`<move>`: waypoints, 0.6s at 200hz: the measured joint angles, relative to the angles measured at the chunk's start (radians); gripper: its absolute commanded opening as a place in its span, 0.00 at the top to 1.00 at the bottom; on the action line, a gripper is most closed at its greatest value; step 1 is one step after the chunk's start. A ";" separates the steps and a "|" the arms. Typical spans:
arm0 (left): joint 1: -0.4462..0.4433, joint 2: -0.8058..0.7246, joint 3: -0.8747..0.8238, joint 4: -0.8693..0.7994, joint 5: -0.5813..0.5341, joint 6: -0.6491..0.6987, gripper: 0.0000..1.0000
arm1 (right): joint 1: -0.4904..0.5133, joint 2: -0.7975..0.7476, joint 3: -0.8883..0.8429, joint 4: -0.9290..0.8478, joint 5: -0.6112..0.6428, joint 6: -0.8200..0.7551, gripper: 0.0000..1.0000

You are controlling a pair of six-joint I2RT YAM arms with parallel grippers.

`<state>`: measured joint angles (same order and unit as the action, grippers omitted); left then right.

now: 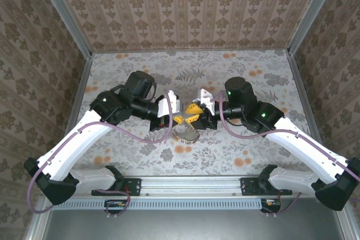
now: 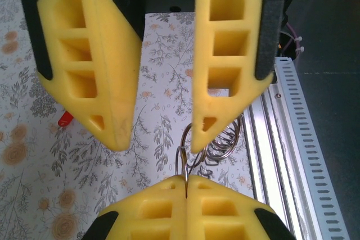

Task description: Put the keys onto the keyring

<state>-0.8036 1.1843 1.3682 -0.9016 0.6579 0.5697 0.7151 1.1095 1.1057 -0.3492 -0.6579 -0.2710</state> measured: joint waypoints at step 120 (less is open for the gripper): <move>0.006 -0.014 -0.014 0.019 -0.008 -0.001 1.00 | 0.023 0.025 -0.001 -0.011 -0.006 -0.006 0.96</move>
<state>-0.7979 1.1698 1.3537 -0.8829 0.6498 0.5690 0.7380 1.1343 1.1046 -0.3603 -0.6636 -0.2771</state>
